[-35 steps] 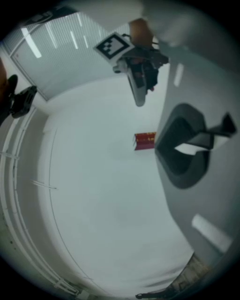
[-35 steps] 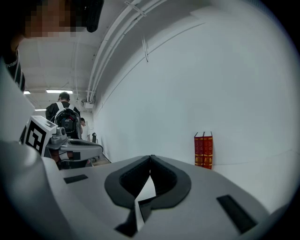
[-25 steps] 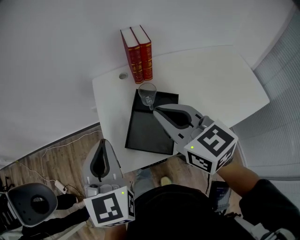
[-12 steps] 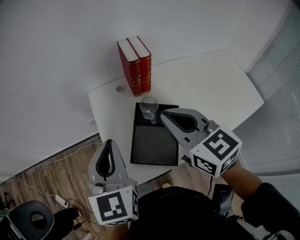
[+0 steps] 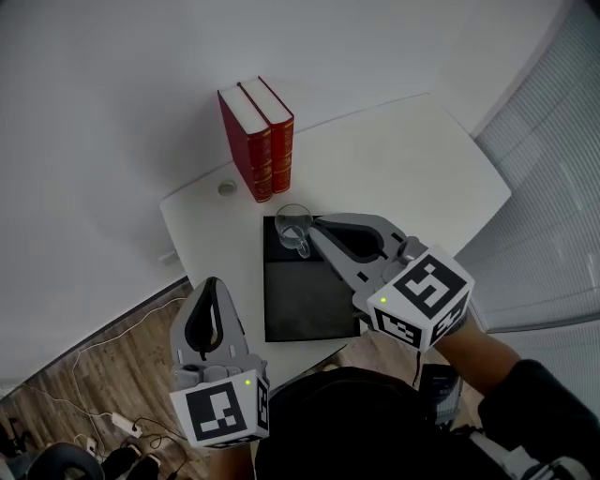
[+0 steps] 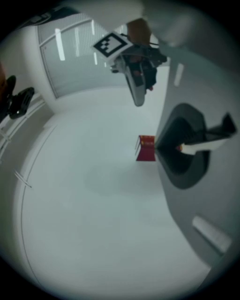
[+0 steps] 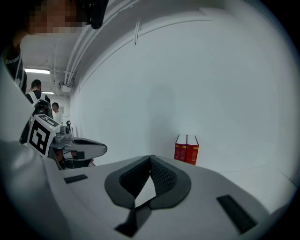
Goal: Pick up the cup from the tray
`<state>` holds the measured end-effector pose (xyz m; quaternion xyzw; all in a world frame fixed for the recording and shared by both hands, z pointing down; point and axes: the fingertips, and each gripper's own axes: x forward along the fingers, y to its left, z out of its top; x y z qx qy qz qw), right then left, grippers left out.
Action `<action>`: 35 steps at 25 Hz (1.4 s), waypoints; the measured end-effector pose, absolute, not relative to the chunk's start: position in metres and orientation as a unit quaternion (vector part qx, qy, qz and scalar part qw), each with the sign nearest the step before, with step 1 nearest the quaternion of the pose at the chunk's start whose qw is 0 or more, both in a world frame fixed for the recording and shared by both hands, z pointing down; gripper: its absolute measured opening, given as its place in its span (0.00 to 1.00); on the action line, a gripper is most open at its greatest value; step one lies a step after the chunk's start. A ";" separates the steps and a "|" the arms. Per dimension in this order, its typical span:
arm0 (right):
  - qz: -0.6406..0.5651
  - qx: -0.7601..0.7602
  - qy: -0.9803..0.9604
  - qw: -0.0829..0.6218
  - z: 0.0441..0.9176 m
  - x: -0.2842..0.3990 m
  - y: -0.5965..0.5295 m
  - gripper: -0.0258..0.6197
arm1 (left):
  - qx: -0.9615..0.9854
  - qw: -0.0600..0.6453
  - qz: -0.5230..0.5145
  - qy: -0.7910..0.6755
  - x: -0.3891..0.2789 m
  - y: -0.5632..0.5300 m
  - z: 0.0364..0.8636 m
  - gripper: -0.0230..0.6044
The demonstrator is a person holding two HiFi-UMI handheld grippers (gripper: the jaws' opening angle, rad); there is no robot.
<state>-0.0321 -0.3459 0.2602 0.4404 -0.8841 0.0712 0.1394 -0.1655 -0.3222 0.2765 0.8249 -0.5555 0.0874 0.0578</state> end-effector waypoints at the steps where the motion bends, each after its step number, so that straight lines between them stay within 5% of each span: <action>1: 0.073 0.442 -0.882 0.142 0.261 -0.034 -0.350 0.06 | 0.828 0.058 0.087 -0.550 -0.166 -0.327 0.278 0.04; 16: 0.104 0.455 -0.863 0.194 0.310 -0.060 -0.394 0.06 | 0.871 0.079 0.100 -0.475 -0.168 -0.376 0.323 0.15; 35: 0.200 0.491 -0.833 0.157 0.381 0.049 -0.411 0.06 | 0.912 0.037 0.171 -0.371 -0.071 -0.426 0.419 0.62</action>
